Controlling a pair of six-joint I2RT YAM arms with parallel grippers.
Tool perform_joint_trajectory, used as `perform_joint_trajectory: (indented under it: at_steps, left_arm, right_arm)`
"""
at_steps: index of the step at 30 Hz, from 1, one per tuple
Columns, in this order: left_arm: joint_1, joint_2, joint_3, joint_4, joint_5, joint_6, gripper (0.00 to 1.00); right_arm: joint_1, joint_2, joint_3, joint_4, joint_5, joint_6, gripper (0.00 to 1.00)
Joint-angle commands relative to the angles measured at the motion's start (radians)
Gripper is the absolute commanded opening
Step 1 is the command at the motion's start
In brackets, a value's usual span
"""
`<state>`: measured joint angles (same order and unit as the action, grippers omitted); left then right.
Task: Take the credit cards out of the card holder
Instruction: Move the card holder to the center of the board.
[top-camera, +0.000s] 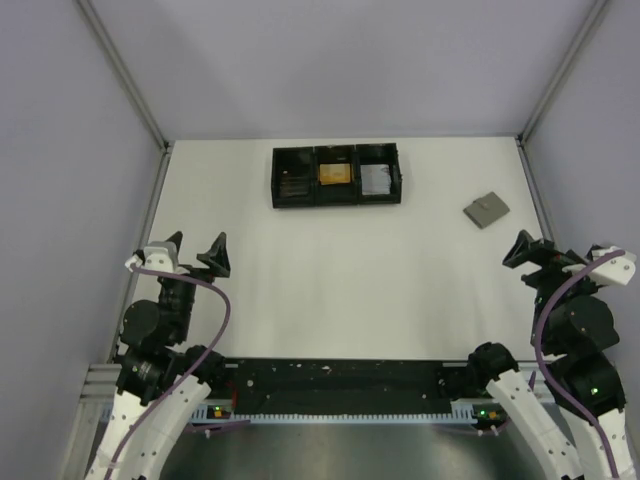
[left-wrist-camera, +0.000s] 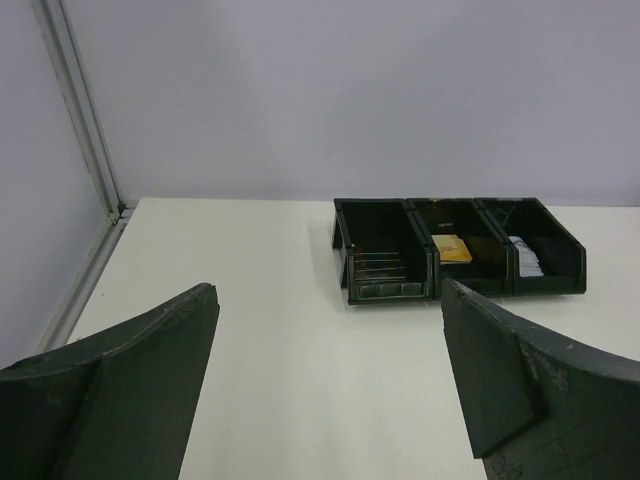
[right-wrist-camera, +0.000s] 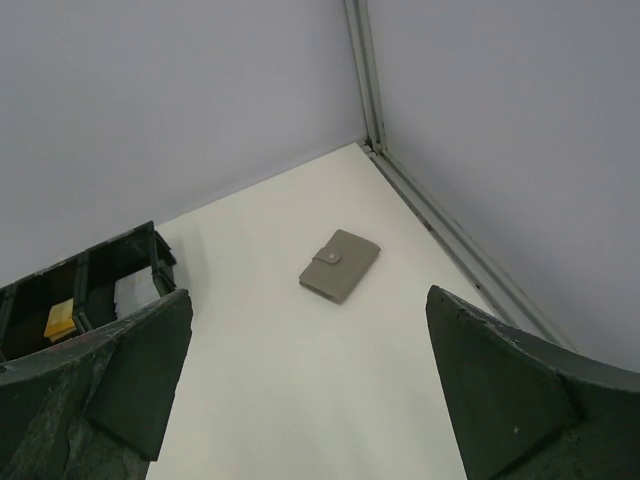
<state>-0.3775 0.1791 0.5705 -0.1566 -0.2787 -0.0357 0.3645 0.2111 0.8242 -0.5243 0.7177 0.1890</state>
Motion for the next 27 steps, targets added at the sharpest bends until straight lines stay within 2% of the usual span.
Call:
perform_joint_trajectory:
  at_steps: [1, 4, 8, 13, 22, 27]
  left_arm:
    - [0.005, -0.016, 0.003, 0.045, -0.004, -0.013, 0.96]
    - [0.005, -0.03, 0.006, 0.037, -0.001, -0.02, 0.96]
    - [0.005, -0.055, 0.008, 0.031, -0.014, -0.033, 0.96]
    - [0.003, -0.076, 0.011, 0.025, -0.017, -0.049, 0.97]
    - [0.002, -0.098, -0.003, 0.023, -0.01, -0.052, 0.97]
    - [0.0, -0.101, 0.0, 0.02, -0.005, -0.052, 0.97]
  right_arm:
    - [0.004, 0.007, -0.005, 0.007, 0.038, 0.032, 0.99]
    - [0.004, 0.023, -0.011, 0.009, 0.022, 0.037, 0.99]
    - [0.005, 0.068, -0.002, 0.01, -0.078, 0.043, 0.99]
    - [0.005, 0.21, -0.016, 0.039, -0.138, 0.107, 0.99]
    - [-0.021, 0.627, -0.023, 0.208, -0.185, 0.325, 0.99]
    - [-0.22, 0.931, 0.015, 0.27, -0.403, 0.478, 0.99]
